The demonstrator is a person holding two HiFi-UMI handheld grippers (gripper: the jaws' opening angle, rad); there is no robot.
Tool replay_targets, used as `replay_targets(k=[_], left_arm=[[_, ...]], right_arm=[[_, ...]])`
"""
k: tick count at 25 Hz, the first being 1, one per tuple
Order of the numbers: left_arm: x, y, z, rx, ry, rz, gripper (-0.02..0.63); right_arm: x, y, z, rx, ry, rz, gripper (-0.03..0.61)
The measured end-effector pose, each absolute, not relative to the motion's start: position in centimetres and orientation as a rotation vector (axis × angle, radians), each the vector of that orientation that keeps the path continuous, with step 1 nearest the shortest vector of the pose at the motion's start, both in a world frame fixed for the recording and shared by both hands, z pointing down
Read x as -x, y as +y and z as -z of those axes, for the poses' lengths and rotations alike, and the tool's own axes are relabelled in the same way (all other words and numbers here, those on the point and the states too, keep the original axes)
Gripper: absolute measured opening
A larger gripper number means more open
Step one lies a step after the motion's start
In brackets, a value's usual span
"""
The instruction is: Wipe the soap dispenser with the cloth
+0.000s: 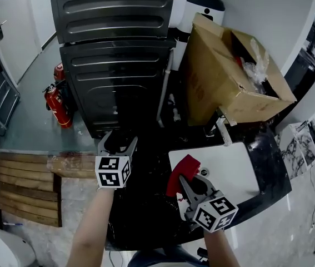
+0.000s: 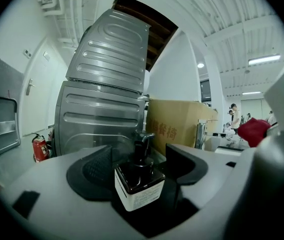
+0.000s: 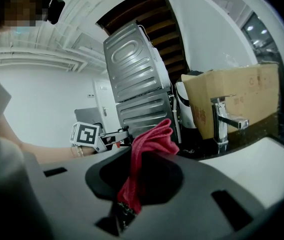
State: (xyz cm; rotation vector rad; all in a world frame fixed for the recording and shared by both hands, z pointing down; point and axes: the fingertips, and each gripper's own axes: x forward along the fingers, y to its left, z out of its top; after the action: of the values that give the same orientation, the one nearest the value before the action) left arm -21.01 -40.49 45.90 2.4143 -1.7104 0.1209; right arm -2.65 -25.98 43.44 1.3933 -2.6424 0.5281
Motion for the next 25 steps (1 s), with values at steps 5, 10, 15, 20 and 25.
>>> replay_targets(k=[5, 10, 15, 20, 25], left_arm=[[22.0, -37.6, -45.7, -2.416, -1.715, -0.112, 0.356], [22.8, -33.2, -44.3, -2.381, -1.728, -0.050, 0.362], [22.3, -28.2, -40.9, -2.410, -1.810, 0.039, 0.362], [21.3, -23.7, -37.4, -2.421, -1.912, 0.116, 0.290], [21.0, -19.8, -35.1, -2.418, -2.132, 0.072, 0.014]], right_arm=[[2.8, -26.0, -43.1, -1.417, -2.654, -0.478, 0.056], [2.3, -25.6, -42.6, -1.461, -2.632, -0.409, 0.057], [2.0, -24.8, -39.9, -1.406, -2.746, -0.334, 0.055], [1.1, -23.7, -37.0, -1.400, -2.749, -0.086, 0.055], [0.1, -22.1, -34.6, -1.422, -2.763, 0.084, 0.055]])
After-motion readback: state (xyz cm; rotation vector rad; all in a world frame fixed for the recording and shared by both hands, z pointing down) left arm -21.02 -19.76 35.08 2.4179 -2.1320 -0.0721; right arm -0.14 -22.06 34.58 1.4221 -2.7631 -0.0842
